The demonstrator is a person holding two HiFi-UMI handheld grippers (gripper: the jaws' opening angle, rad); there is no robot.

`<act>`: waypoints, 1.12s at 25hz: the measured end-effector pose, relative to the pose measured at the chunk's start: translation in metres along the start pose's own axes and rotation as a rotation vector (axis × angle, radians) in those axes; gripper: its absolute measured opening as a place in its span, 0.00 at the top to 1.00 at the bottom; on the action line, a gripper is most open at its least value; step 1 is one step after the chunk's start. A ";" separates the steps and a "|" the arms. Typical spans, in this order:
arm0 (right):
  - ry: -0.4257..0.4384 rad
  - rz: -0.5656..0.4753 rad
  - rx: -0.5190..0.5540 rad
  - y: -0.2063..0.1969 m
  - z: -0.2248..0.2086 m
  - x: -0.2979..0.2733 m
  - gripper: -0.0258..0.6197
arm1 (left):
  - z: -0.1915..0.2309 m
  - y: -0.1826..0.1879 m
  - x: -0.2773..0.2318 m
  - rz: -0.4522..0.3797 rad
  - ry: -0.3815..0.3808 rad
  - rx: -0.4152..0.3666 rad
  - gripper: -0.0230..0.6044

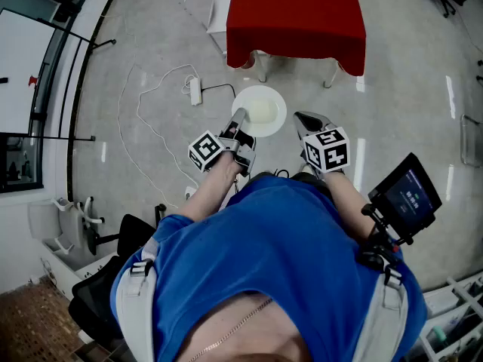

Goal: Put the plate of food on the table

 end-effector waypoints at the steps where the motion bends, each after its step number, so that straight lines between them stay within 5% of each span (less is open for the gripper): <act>1: 0.000 0.001 0.004 0.000 0.000 0.000 0.96 | 0.000 0.000 0.000 0.000 -0.002 0.002 0.92; 28: -0.014 -0.016 0.026 0.008 0.009 -0.001 0.96 | -0.006 0.006 0.004 -0.012 -0.020 0.048 0.92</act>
Point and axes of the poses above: the fingertips, and each gripper's own axes: x backward along the fingers, z to its left, y out of its top, the point moved 7 cm from there along x, backward along the fingers, and after that the axes turned 14 degrees about y, right-handed, at the moved point
